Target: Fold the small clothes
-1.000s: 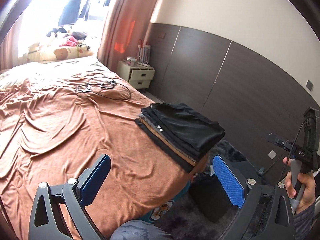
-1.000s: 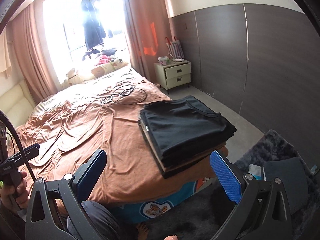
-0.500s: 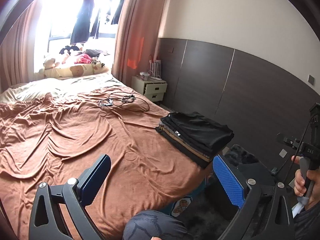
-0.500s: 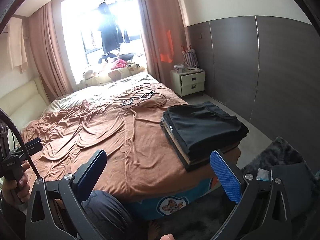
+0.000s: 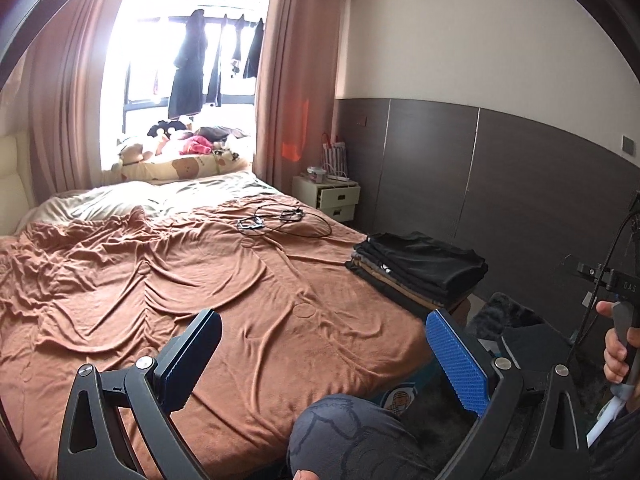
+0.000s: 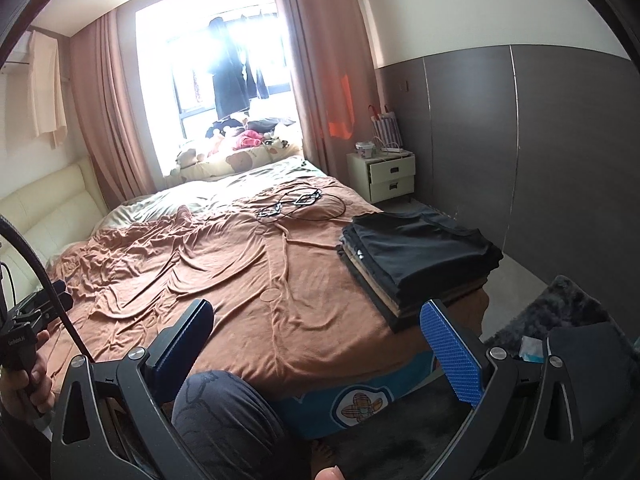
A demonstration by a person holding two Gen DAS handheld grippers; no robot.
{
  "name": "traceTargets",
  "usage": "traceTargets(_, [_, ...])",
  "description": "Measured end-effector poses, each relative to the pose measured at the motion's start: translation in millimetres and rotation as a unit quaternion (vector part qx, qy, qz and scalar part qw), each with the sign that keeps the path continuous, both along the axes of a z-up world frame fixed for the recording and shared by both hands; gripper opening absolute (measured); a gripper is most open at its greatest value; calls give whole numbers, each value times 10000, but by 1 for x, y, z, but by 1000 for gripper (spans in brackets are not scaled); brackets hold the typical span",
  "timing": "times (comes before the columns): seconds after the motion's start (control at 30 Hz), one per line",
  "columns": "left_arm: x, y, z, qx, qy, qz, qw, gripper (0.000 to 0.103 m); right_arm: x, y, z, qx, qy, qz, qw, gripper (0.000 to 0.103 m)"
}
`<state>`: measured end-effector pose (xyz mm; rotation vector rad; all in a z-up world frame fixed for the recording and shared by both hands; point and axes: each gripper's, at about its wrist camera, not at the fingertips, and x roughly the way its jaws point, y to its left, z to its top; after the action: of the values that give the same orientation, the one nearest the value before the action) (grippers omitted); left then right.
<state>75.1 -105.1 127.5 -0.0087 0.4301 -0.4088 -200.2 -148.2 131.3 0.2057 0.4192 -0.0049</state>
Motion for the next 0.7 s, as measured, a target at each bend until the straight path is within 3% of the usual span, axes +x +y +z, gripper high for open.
traceTargets(0.3, [-38, 34, -15, -1, -156, 465, 9988, 103, -10, 39, -25, -321, -44, 224, 9992, 103])
traceTargets(0.7, [-68, 69, -49, 65, -125, 953, 9953, 103, -13, 64, -53, -254, -53, 486, 9985, 103])
